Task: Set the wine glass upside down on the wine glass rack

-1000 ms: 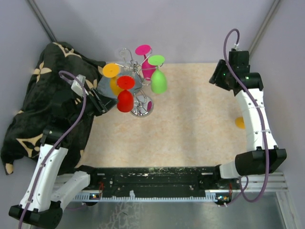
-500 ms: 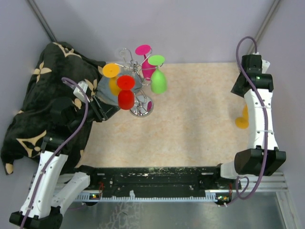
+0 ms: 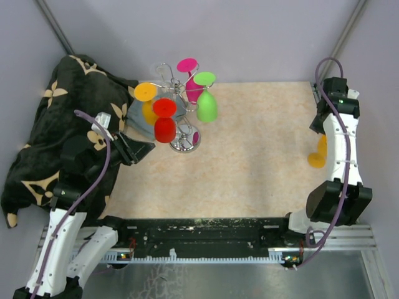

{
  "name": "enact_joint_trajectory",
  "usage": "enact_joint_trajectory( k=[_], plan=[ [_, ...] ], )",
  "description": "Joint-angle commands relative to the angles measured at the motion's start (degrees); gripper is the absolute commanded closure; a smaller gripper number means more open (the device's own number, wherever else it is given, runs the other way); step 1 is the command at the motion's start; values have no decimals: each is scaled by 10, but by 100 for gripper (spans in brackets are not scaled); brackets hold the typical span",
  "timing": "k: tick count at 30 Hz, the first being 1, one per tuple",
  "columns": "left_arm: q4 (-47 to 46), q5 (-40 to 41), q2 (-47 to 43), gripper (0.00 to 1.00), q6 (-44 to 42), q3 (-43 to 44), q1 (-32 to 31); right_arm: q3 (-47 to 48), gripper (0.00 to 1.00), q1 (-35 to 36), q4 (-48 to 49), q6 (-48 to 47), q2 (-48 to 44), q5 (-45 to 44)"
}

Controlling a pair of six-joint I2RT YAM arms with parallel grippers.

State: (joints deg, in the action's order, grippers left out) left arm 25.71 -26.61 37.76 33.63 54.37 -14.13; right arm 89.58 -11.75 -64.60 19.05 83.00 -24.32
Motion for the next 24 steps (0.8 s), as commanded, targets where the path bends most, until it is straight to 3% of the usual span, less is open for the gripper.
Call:
enact_joint_trajectory(
  k=[1, 24],
  plan=[
    [-10, -3, -11, 53, 3, -6, -3, -1, 53, -8, 23, -8, 15, -2],
    [-8, 4, -9, 53, 0, -25, -3, 41, 55, -43, 25, -20, 152, 12]
  ],
)
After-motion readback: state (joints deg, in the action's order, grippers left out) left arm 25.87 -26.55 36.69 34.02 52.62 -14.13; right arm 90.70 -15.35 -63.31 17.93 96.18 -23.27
